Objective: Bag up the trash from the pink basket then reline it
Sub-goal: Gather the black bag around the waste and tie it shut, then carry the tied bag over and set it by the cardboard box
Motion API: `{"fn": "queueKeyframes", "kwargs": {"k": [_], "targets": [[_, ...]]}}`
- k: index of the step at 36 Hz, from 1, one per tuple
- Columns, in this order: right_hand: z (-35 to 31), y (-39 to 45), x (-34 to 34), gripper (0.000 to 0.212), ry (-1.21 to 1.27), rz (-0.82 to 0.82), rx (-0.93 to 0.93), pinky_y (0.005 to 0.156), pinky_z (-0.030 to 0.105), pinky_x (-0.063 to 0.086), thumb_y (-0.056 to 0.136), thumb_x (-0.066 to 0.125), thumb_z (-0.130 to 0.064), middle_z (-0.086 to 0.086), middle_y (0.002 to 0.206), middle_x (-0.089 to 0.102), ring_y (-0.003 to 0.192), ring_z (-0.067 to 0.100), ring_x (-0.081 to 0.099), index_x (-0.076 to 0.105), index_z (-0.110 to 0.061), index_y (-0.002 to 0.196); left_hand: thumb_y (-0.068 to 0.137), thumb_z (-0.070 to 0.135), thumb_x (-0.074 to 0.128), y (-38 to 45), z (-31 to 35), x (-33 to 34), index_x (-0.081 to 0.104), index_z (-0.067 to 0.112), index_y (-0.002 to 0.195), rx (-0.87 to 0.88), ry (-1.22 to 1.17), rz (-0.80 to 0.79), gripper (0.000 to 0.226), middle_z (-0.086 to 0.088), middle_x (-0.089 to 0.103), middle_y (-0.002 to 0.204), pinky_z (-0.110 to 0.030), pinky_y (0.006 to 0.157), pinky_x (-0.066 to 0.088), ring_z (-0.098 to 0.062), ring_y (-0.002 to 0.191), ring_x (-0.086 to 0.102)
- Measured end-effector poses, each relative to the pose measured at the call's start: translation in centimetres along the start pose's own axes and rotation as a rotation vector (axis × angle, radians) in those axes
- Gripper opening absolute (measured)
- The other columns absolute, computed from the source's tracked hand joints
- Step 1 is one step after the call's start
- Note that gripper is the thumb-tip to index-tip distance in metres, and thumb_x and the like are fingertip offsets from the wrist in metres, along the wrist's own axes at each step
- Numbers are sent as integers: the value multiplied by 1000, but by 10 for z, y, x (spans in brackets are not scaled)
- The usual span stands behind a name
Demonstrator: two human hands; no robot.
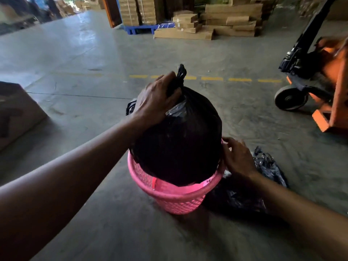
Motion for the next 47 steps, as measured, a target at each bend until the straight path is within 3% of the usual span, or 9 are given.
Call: {"fn": "queueKeyframes", "kwargs": {"k": [4,7,11,16,23,28,33,40,47], "targets": [[-37,6,-20,57,166,2,-68,89,35,44,99,29,-54,10,121,66,113,27,62,61,-23,134,89,45,48,17,11,-37,39,25,87,-46,16,87,21,13,37,66,-43,65,41,-24,71,39],[-68,5,-26,74,332,-36,-81,100,39,45,91,21,-67,7,122,67,115,24,61,63,-20,131,93,33,54,25,20,-64,43,20,88,-57,19,156,17,15,40,67,-35,62,33,-19,65,39],[-104,13,-32,87,478,-69,-109,105,53,47,82,22,-89,4,126,66,118,27,62,61,-28,131,95,24,56,29,36,-114,43,21,89,-72,62,217,14,18,44,68,-9,56,30,4,60,40],[-168,17,-20,92,527,-108,-216,104,58,47,76,24,-94,3,130,66,122,29,62,59,-29,131,94,33,53,15,31,-176,44,24,90,-142,159,292,14,3,58,84,-31,62,34,-20,74,52],[-232,12,57,74,560,-343,-201,105,65,45,75,39,-94,6,132,67,128,38,59,58,-44,127,92,41,55,-60,-28,-240,48,26,90,-370,208,399,16,3,66,90,-42,73,53,-26,83,63],[-285,-31,112,67,597,-469,-198,107,62,45,77,42,-91,-9,129,64,127,31,60,56,-47,126,89,50,49,-127,-94,-272,57,23,102,-531,139,444,31,-3,73,105,-48,85,56,-30,97,69],[-346,-74,168,77,599,-695,-249,111,52,44,59,53,-97,-19,136,58,129,15,58,48,-61,127,95,43,55,-189,-162,-307,63,15,106,-656,106,504,30,-11,74,109,-42,84,55,-32,100,68],[-445,-103,259,103,235,-853,-402,100,38,46,48,55,-100,-7,132,59,120,17,58,45,-39,130,92,45,56,-274,-251,-364,65,19,111,-818,-60,575,33,-10,72,117,-41,90,53,-30,108,66],[-529,-97,330,127,108,-969,-466,101,44,51,39,57,-102,4,141,60,119,24,61,30,-44,148,75,63,48,-334,-321,-398,66,20,121,-966,-186,734,65,-5,71,119,-48,100,51,-26,112,66]]}}
Point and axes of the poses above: each hand's wrist, its own y-axis towards the middle knuckle, its own x-axis out of the palm, z = x × y, the point moved 2 cm from there along y, towards the middle knuckle
